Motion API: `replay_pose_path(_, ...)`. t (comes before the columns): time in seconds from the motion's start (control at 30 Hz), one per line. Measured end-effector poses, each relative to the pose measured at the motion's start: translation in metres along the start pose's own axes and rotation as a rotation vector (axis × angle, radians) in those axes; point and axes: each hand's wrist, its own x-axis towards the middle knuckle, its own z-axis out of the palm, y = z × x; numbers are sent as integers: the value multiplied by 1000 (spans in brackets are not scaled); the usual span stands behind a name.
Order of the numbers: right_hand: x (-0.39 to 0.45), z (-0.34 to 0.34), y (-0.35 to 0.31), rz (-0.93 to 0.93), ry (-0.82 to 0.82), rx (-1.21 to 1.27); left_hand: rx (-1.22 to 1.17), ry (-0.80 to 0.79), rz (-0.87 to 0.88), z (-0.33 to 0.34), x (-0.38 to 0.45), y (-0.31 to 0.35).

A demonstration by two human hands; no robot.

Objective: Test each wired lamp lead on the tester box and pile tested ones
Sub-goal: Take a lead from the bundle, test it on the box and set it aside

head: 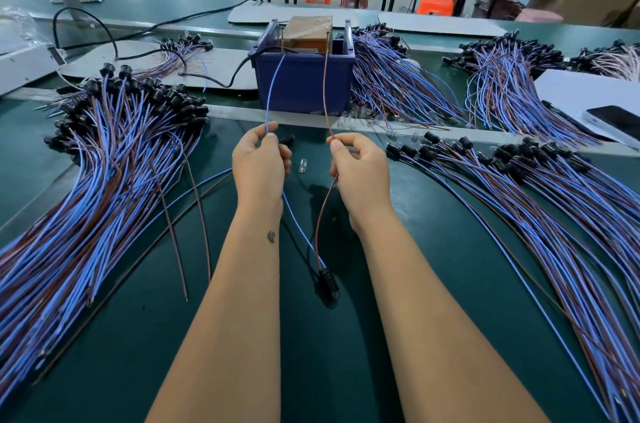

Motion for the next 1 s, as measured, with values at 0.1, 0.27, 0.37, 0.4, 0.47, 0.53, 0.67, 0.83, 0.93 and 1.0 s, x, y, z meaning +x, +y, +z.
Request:
replay_pose_path(0.1,0,-1,0,8,-4,8,6,-4,-6,-1,2,1)
replay_pose_path(0.27,-1,-2,0,13,-15,9,-5,-15,-13,-2,4,-1)
replay_pose_path(0.37,-1,-2,-1,18,-16,12,4,-24,-15,-1,5,-1)
replay_pose_path(0.4,-1,-2,-1,18,-17,14,3,-28,-18,-1,5,0)
replay_pose_path(0.47,-1,-2,-1,15,-18,15,-8,-36,-24,-1,6,0)
replay_pose_path(0.53,-1,-1,-1,11,-15,20,-22,-43,-27,0,5,1)
replay_pose_path(0.67,-1,-1,0,9,-24,19,-33,-43,-30,1,6,1)
replay_pose_path(0.83,0,-1,0,7,-27,28,-24,-45,-30,2,7,2)
replay_pose_path(0.93,0,-1,0,5,-29,22,-19,-54,-31,2,6,2)
replay_pose_path(1.0,0,-1,0,4,-33,21,-19,-53,-31,2,6,2)
